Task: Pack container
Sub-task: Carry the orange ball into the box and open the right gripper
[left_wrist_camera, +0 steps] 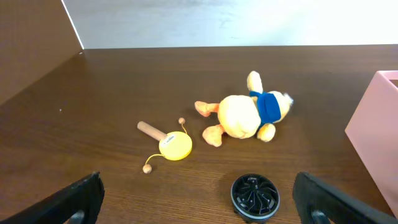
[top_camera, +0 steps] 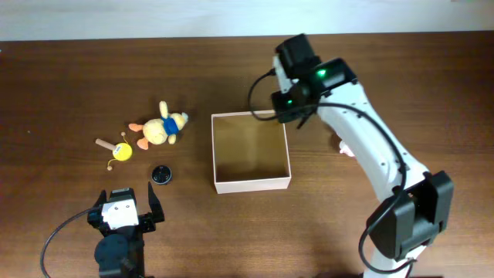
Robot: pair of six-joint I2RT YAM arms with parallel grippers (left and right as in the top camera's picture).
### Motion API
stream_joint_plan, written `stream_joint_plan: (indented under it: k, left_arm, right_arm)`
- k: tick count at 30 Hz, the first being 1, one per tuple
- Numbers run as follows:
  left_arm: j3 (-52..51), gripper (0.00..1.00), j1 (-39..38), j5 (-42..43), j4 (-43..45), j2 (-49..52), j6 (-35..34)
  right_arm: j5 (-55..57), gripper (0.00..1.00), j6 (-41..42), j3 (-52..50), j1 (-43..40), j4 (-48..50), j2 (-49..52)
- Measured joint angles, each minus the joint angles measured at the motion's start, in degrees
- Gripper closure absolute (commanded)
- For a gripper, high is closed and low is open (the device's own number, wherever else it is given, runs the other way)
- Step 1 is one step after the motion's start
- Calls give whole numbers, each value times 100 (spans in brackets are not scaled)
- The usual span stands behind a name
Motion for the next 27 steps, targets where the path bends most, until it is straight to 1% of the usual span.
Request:
stream_joint_plan:
  k: [8,18,27]
  left_arm:
    - [0,1,0,0,0,0,0]
    - [0,1,0,0,0,0,0]
    - [0,1,0,0,0,0,0]
  right_arm:
    - [24,73,356,0,369,247,50]
    - [90,73,710,0,446,299,857]
    - [90,73,756,0,463,420,1130]
